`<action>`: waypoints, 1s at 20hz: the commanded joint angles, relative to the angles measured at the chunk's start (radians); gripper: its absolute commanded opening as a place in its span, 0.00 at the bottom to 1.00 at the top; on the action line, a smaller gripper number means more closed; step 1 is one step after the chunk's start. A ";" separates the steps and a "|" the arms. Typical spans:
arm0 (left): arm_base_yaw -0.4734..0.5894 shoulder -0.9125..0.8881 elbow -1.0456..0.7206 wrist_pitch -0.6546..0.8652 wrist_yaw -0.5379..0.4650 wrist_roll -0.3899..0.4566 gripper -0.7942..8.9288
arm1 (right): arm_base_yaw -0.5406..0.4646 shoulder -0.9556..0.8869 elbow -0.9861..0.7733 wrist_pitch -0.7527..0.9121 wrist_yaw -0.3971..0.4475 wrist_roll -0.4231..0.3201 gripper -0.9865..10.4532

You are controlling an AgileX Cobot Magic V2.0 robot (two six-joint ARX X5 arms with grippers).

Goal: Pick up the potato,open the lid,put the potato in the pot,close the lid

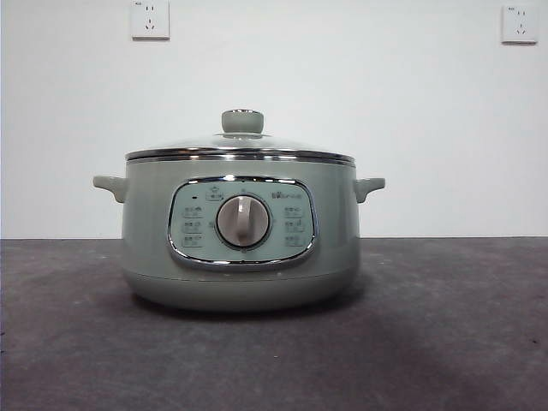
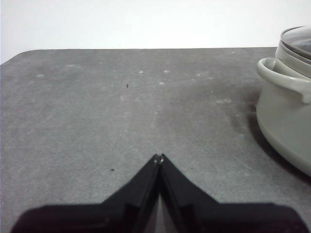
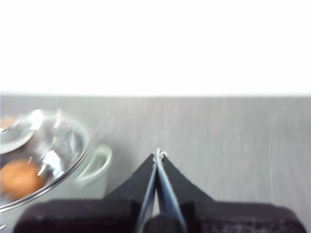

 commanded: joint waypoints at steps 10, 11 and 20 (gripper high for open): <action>0.002 0.000 -0.010 0.005 -0.001 0.008 0.08 | -0.145 -0.312 -0.490 0.184 -0.003 -0.096 0.09; 0.002 0.000 -0.010 0.005 -0.001 0.008 0.08 | -0.145 -0.323 -0.507 0.186 0.011 -0.100 0.09; 0.002 0.000 -0.010 0.005 -0.003 0.008 0.08 | -0.143 -0.416 -0.520 0.019 0.165 -0.092 0.09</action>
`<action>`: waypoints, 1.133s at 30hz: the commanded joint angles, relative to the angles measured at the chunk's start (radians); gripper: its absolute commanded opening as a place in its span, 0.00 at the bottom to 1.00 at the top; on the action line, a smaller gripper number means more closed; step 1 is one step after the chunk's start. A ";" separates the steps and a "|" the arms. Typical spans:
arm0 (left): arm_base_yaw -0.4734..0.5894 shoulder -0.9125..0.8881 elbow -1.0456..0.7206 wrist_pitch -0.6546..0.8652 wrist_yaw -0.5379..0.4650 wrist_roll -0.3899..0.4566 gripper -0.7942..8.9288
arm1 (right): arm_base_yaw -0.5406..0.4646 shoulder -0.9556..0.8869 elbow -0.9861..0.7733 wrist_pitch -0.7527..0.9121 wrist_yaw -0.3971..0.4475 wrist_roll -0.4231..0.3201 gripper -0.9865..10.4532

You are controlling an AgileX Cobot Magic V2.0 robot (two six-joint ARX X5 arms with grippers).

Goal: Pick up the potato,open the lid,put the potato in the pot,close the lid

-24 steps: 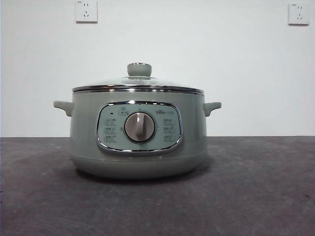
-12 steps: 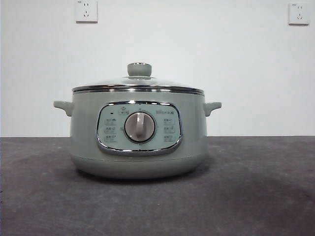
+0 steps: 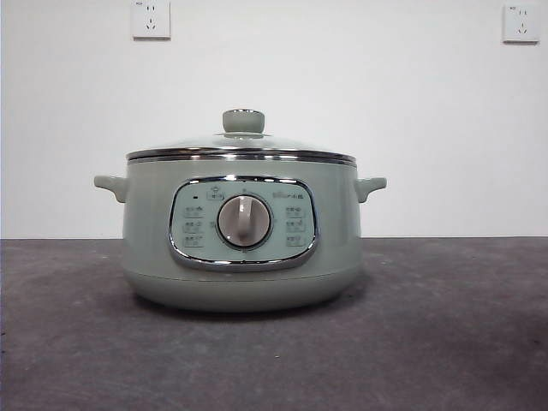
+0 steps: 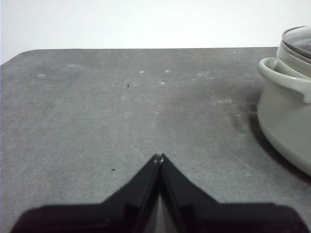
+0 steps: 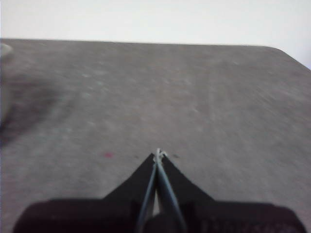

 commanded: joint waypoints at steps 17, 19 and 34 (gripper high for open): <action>0.002 0.000 -0.010 0.005 -0.003 0.008 0.08 | 0.001 -0.013 -0.006 -0.004 0.048 0.012 0.09; 0.002 0.000 -0.010 0.005 -0.003 0.008 0.08 | 0.001 -0.013 -0.006 -0.004 0.048 0.012 0.09; 0.002 0.000 -0.010 0.005 -0.003 0.008 0.08 | 0.001 -0.012 -0.006 -0.005 0.048 0.012 0.09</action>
